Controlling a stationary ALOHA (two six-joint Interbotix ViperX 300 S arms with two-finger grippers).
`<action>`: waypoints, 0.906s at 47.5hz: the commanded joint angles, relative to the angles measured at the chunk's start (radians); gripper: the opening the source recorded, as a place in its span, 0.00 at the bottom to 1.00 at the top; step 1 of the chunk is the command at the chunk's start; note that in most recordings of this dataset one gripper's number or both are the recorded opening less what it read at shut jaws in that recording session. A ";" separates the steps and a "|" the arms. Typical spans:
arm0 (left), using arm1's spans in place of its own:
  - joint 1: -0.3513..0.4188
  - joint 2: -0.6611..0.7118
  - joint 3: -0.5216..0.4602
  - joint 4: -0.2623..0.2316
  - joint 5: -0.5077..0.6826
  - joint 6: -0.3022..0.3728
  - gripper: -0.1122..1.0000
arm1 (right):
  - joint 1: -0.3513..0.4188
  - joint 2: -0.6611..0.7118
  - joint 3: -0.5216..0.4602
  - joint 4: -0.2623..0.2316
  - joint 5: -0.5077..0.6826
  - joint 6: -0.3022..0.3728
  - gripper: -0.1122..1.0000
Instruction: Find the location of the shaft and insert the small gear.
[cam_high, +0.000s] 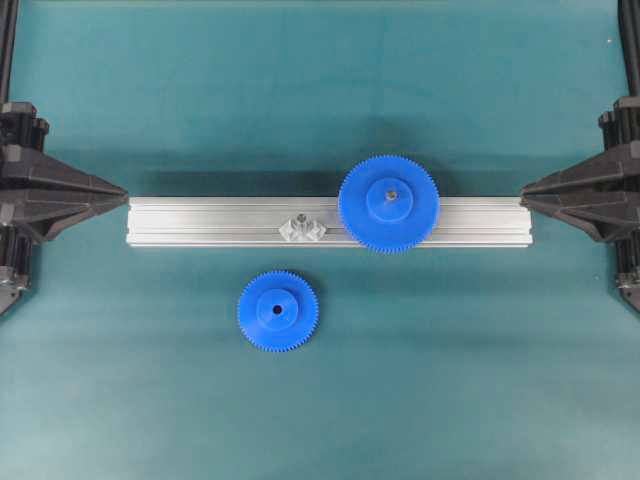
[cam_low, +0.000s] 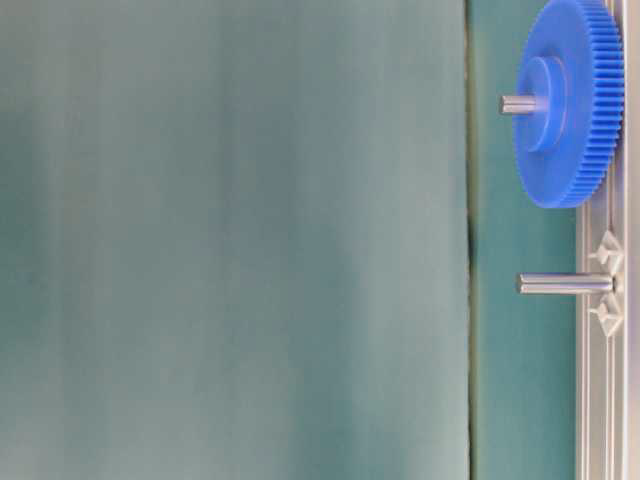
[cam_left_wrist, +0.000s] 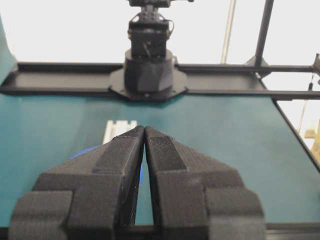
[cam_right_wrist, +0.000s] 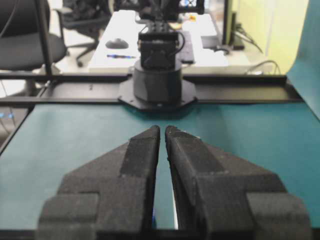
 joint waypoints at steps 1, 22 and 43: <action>-0.011 0.012 0.020 0.008 0.025 -0.012 0.20 | -0.006 0.012 0.006 0.008 0.000 0.000 0.25; -0.038 0.078 -0.020 0.008 0.129 -0.035 0.09 | -0.021 0.005 0.032 0.037 0.144 0.100 0.10; -0.097 0.270 -0.161 0.008 0.319 -0.044 0.09 | -0.091 0.011 0.029 0.037 0.241 0.100 0.10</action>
